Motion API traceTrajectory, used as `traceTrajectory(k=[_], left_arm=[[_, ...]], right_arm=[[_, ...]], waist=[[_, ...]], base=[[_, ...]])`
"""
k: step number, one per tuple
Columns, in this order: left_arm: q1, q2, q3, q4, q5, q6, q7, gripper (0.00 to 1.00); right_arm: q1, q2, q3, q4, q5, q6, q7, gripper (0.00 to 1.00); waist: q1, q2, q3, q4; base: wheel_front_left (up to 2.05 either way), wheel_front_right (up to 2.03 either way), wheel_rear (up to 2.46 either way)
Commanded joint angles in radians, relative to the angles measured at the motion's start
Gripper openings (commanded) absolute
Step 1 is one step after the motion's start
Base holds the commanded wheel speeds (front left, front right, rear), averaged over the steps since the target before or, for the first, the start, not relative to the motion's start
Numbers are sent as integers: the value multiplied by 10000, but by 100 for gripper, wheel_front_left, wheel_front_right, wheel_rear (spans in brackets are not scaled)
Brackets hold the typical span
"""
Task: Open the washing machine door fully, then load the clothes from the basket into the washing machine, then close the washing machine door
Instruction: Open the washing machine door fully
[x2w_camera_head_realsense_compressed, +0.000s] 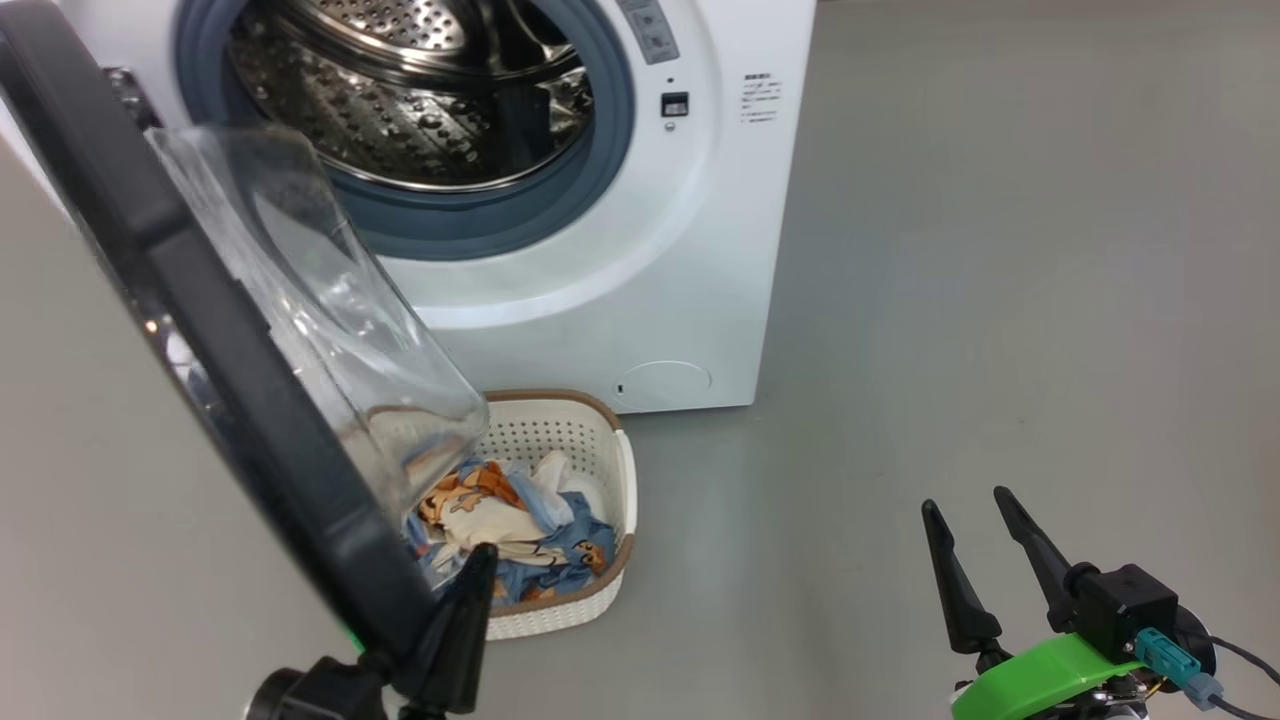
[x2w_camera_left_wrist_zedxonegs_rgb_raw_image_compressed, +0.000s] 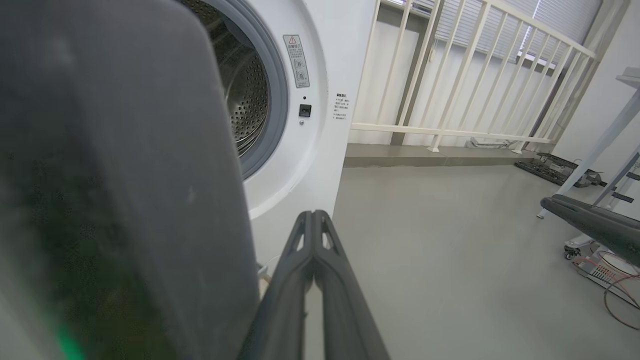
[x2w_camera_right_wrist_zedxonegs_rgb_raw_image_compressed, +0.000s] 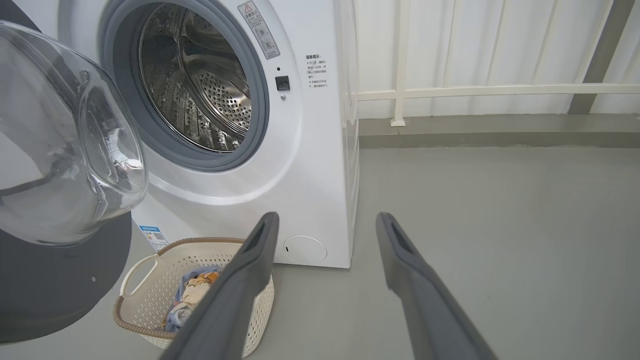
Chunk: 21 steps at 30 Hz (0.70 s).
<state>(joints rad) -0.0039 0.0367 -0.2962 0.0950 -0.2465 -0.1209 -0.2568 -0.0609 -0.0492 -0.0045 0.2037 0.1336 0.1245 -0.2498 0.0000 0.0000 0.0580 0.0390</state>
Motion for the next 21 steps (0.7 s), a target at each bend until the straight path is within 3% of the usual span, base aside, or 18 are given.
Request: traceTrajectory(k=[1,21], left_arm=[[-278,368,922,-175,23,168,-49,0],[932,169,2762,-687,-193,1013,-49,0]], right_arm=[[-288,-10,261,-237,92,62,-120,100],[-335,-10,194,-263,72,62,-120,100]], waist=[[0,0,46,163],[0,0,228,1733]], base=[[0,0,0],[0,0,0]])
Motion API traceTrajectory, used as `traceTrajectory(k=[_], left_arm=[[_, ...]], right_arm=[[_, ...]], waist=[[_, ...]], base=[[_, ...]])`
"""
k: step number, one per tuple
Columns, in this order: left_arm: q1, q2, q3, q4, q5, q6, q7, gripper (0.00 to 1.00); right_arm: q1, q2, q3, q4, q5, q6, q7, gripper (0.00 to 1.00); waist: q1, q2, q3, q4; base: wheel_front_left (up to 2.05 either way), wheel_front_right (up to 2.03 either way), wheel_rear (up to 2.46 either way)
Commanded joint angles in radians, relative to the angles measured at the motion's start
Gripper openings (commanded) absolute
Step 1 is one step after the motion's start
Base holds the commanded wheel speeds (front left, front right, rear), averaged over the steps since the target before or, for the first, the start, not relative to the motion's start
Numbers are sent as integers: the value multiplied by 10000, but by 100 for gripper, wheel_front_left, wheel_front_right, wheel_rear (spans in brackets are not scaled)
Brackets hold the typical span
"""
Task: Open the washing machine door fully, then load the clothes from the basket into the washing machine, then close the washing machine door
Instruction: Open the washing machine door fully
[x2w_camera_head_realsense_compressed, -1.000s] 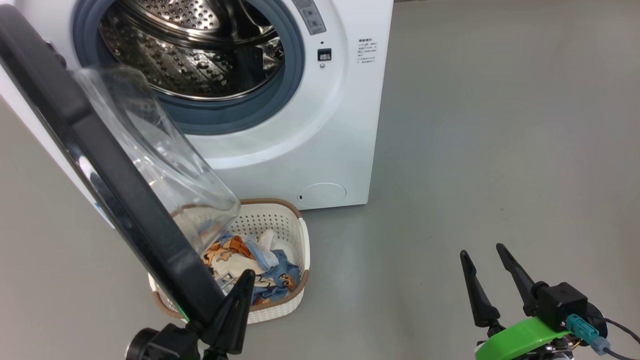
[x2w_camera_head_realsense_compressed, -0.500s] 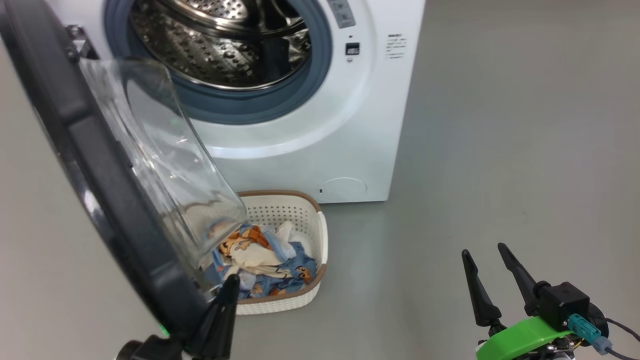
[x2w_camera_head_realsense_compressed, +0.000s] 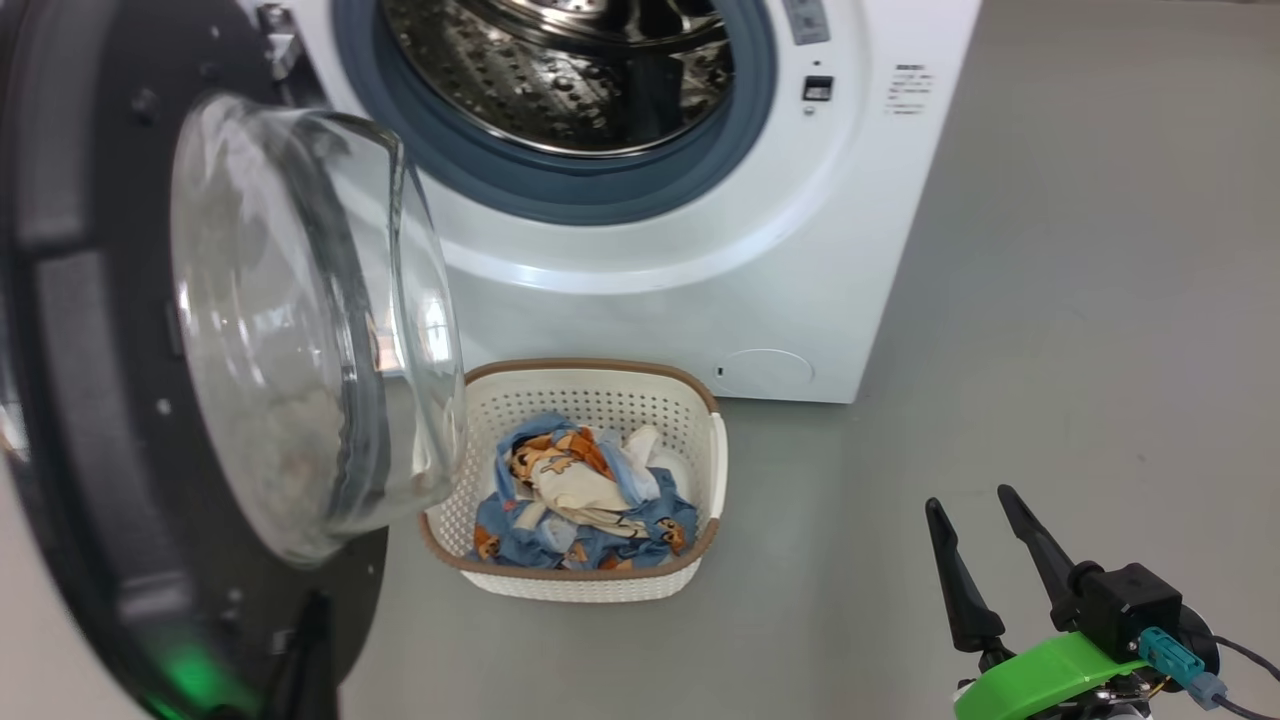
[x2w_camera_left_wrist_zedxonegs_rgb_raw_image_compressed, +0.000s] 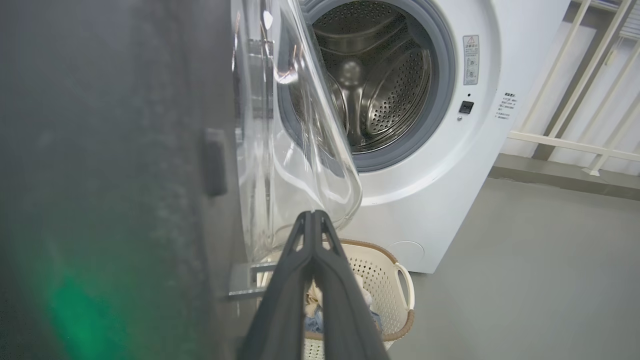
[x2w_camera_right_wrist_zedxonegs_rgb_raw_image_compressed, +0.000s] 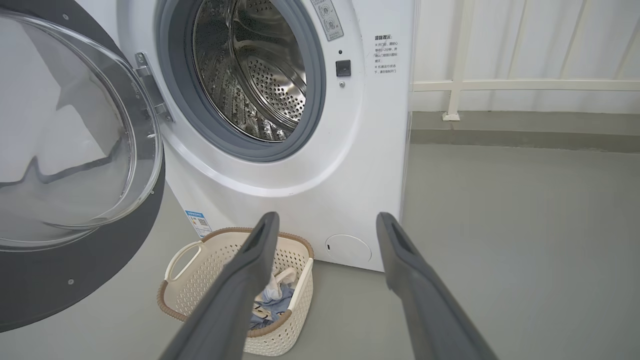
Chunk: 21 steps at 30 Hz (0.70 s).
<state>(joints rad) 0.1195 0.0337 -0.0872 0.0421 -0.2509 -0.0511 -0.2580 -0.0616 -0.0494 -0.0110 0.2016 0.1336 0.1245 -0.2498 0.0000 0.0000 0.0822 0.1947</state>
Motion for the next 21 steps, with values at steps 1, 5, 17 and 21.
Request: traceTrajectory(k=[1,5,17,21], left_arm=[[-331,196,795,-157,-178,359,-38,0],[-513,184,1331,-206,-371,619,-38,0],[-1022,177,3111,215,-603,807,-38,0],[-1200,176,3483,526,-679,795,-38,0]], right_arm=[[-329,-8,267,-233,78,62,-120,100],[-339,-8,313,-203,97,62,-120,100],[-351,-8,300,-206,46,62,-120,100],[-360,-8,278,-244,33,62,-120,100]], waist=[[0,0,-22,203],[0,0,-51,234],[0,0,50,-27],[0,0,107,-34]], base=[[0,0,0],[0,0,0],[0,0,0],[0,0,0]])
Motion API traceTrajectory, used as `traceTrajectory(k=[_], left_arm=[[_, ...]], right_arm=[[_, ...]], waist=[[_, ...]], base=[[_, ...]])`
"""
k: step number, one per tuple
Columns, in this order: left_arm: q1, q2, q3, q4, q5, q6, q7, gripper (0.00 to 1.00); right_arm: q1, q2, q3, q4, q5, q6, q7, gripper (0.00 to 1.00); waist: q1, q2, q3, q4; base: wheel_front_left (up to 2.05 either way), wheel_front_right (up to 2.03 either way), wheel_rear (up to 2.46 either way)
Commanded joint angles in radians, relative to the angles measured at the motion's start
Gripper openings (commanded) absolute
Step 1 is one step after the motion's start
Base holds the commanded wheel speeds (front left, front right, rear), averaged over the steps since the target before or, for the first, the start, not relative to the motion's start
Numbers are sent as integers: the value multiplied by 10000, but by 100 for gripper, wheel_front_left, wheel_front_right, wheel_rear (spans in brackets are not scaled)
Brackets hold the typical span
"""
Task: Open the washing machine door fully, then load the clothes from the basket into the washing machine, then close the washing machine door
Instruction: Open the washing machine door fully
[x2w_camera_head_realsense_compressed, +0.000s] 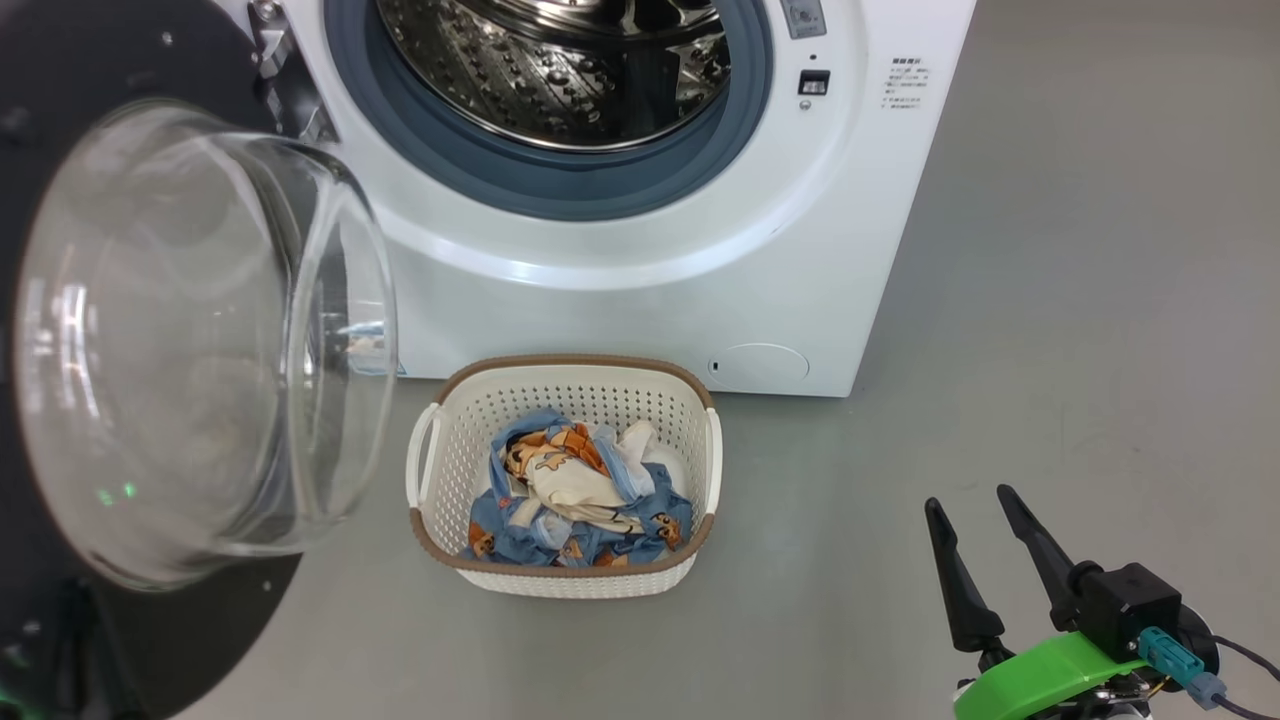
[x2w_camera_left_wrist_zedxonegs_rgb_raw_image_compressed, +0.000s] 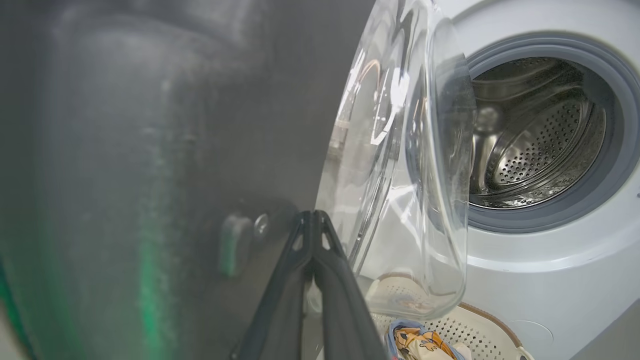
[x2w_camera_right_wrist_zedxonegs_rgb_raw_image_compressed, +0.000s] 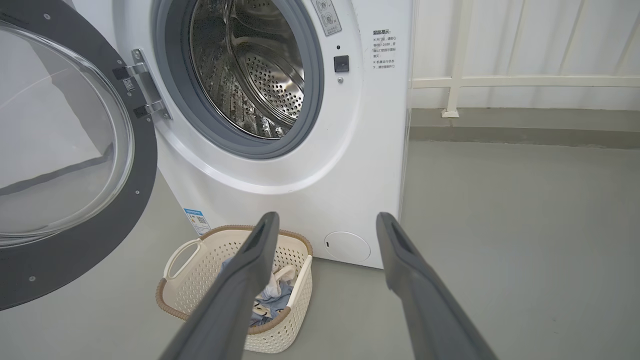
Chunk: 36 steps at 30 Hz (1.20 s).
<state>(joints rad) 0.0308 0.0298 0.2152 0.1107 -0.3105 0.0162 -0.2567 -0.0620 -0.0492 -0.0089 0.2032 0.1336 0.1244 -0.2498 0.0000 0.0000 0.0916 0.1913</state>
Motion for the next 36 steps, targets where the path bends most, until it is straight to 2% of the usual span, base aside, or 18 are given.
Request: traceTrajectory(k=[1,8,15,27,36], left_arm=[[-381,214,587,-66,-115,129,-51,0],[-1067,227,1844,631,-546,148,-51,0],[-1987,640,2915,1409,-650,-168,-51,0],[-4008,1873,3881,3626,-480,-613,-51,0],[-4629,2049,4415,4276,-91,-868,-51,0]], right_arm=[[-363,-10,246,-272,26,63,-120,100],[-455,-10,252,-294,-65,63,-120,100],[-554,-10,262,-319,-217,63,-120,100],[-841,-10,166,-411,-551,63,-120,100],[-1002,-10,188,-427,-626,63,-120,100]], waist=[[0,0,42,5],[0,0,280,80],[0,0,573,134],[0,0,1290,121],[0,0,1468,28]], base=[[0,0,0],[0,0,0],[0,0,0],[0,0,0],[0,0,0]])
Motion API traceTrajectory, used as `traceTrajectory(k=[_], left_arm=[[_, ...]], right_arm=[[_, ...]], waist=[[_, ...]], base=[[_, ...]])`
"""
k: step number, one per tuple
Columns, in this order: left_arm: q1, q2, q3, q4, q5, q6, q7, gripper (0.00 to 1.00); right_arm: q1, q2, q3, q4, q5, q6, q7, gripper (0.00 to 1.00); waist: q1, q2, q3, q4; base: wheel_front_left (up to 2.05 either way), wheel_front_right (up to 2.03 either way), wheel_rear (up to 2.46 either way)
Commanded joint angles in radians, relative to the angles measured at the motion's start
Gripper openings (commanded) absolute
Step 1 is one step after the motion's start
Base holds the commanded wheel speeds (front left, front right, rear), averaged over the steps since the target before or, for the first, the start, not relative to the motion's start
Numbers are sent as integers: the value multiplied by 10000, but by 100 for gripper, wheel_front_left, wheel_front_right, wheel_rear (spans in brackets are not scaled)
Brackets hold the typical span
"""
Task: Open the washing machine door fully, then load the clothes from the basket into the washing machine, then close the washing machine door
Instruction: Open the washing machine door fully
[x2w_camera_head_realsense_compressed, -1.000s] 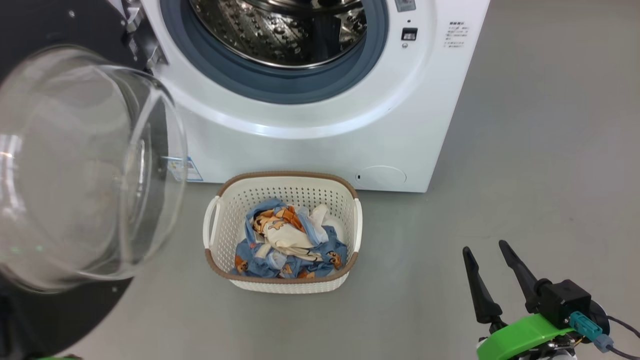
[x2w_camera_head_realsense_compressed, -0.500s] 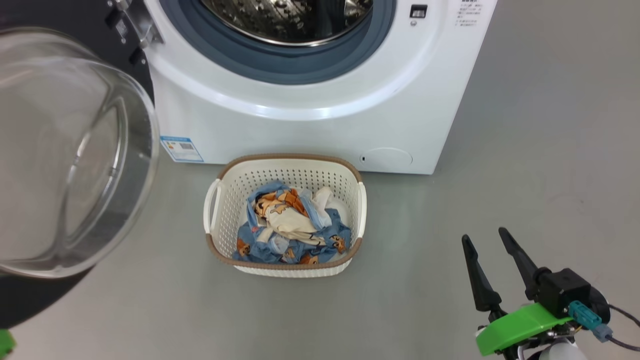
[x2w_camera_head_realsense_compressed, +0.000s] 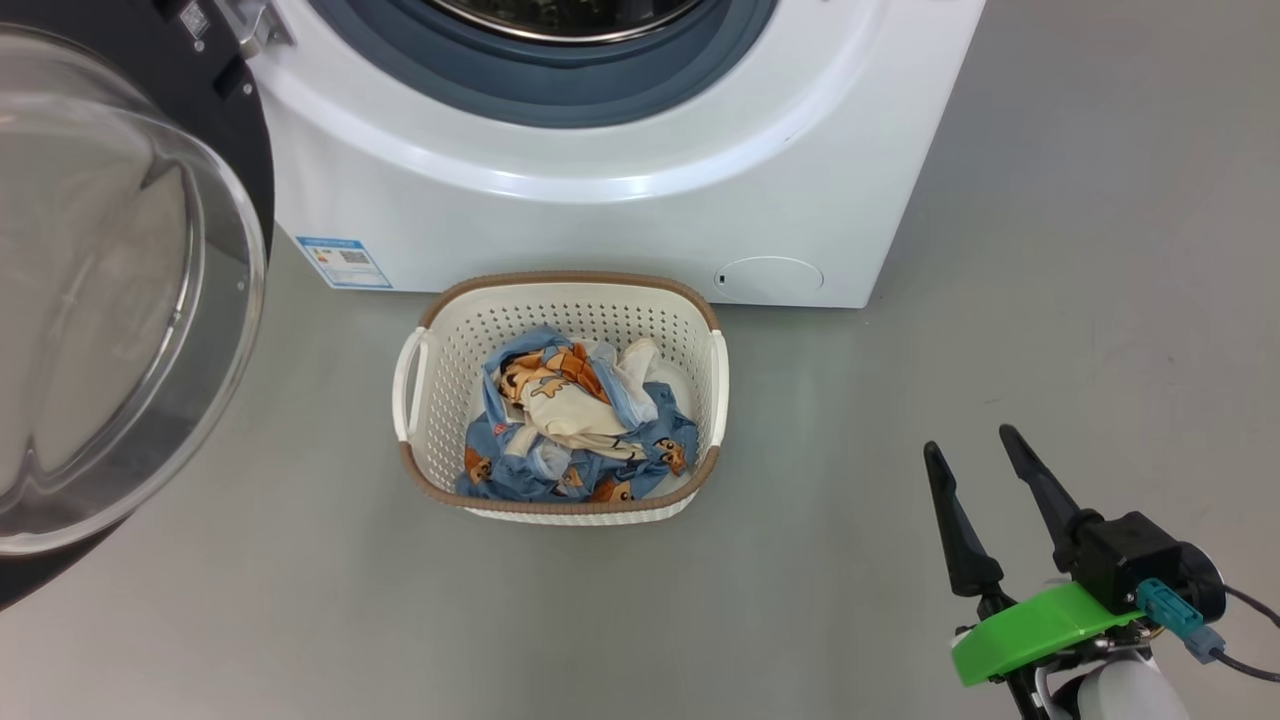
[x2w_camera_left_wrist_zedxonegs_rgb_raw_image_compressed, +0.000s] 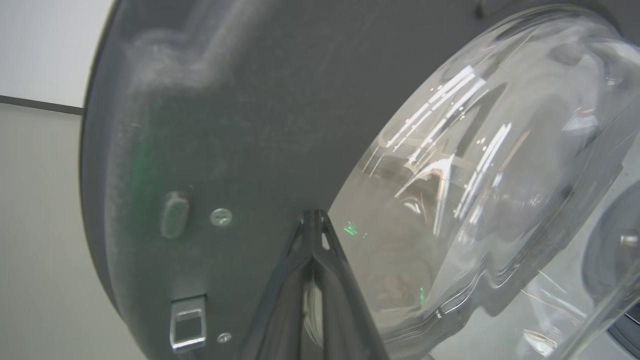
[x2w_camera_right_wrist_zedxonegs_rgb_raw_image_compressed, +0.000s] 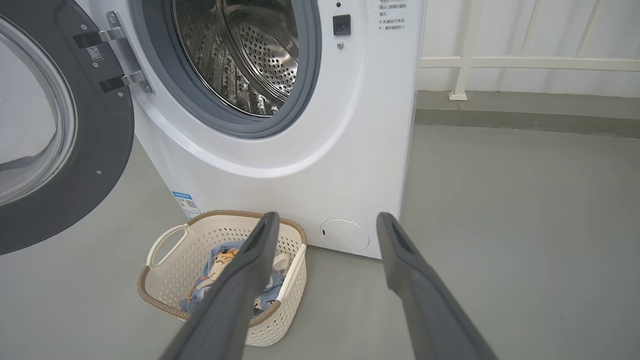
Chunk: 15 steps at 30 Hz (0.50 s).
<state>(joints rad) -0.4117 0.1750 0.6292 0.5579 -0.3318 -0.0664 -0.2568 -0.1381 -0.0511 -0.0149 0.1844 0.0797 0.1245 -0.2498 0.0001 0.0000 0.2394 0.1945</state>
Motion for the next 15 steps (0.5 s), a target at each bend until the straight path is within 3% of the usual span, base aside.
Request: traceTrajectory(k=[1,9,15], left_arm=[[-216,580,320,-185,187,-72,-49,0],[63,281,534,-742,702,-385,-49,0],[656,-355,432,-1833,932,-592,-49,0]], right_arm=[[-246,9,246,-230,-73,62,-120,100],[-203,9,232,-169,116,62,-120,100],[-143,9,263,-121,257,62,-120,100]], waist=[[-1,0,-27,-5],[-1,0,-277,62],[-1,0,-522,125]], base=[[0,0,0],[0,0,0],[0,0,0]])
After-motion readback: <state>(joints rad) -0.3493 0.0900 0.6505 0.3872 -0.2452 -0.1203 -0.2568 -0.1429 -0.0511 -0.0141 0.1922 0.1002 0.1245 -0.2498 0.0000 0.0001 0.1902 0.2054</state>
